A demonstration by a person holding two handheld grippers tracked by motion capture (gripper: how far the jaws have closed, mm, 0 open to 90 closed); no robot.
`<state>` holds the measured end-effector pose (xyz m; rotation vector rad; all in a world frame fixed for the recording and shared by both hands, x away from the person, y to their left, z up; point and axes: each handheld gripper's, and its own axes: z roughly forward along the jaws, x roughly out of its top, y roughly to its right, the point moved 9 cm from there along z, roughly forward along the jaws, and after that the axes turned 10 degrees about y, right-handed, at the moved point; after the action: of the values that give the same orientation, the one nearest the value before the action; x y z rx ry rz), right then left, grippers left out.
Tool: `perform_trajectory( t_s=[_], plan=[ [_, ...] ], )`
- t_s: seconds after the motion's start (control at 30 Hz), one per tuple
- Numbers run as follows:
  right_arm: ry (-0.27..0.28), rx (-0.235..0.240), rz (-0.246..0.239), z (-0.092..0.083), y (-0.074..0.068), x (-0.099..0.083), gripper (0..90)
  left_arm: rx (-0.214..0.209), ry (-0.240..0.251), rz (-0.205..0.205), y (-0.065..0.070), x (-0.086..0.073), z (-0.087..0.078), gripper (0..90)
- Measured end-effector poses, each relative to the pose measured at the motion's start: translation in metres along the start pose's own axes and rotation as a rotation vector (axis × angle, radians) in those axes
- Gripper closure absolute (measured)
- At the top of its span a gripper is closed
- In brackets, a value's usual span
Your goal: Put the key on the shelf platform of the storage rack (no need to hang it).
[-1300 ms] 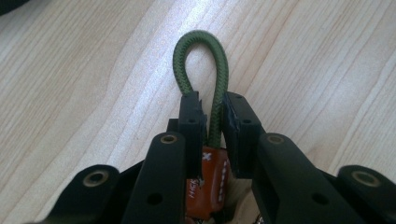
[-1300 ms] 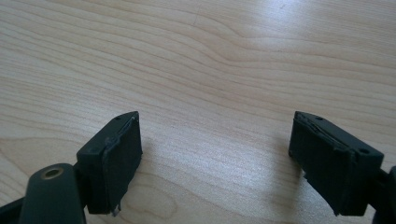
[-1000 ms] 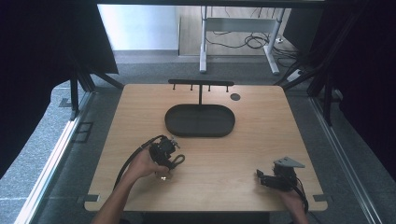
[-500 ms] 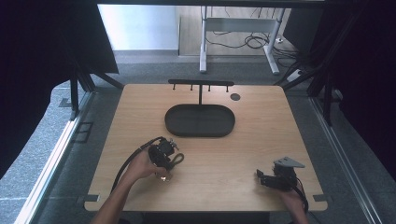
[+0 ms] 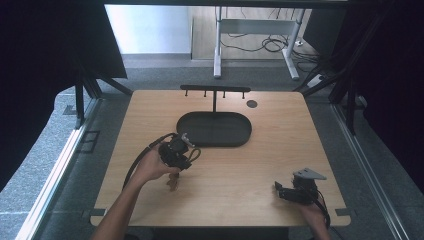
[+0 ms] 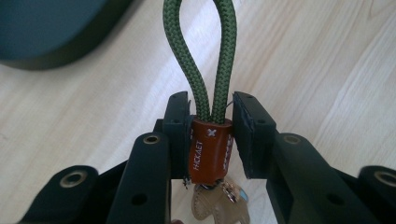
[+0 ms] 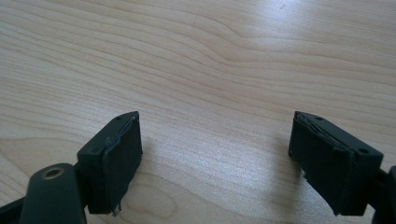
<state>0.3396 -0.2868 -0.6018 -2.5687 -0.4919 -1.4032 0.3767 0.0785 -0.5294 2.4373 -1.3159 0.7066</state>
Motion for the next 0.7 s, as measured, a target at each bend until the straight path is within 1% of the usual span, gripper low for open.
perform_trajectory(
  t_s=[0.1, 0.17, 0.27, 0.4, 0.5, 0.53, 0.63, 0.7],
  plan=[
    [-0.001, 0.001, 0.003, 0.0, 0.0, 0.0, 17.5, 0.008, -0.001, 0.015, -0.002, 0.01, -0.003, 68.9],
    [-0.001, 0.002, 0.005, 0.0, 0.0, 0.0, 17.5, 0.008, 0.007, 0.023, -0.002, 0.017, -0.004, 68.9],
    [-0.001, 0.003, 0.007, 0.0, 0.0, 0.0, 17.7, -0.005, 0.016, 0.029, -0.003, 0.026, -0.005, 68.9],
    [0.0, 0.004, 0.007, -0.001, 0.0, 0.0, 17.9, -0.006, 0.023, 0.036, -0.006, 0.036, -0.006, 69.0],
    [0.002, 0.005, 0.006, -0.001, 0.001, 0.0, 18.0, -0.004, 0.033, 0.033, -0.009, 0.045, -0.006, 69.0],
    [0.002, 0.005, 0.005, -0.001, 0.001, 0.0, 18.0, -0.01, 0.036, 0.032, -0.01, 0.048, -0.006, 69.0],
    [0.002, 0.005, 0.006, -0.001, 0.001, 0.0, 18.1, 0.002, 0.038, 0.031, -0.016, 0.056, -0.006, 69.0],
    [0.002, 0.005, 0.007, -0.001, 0.001, 0.0, 18.1, 0.002, 0.036, 0.027, -0.02, 0.06, -0.006, 69.0]
  ],
)
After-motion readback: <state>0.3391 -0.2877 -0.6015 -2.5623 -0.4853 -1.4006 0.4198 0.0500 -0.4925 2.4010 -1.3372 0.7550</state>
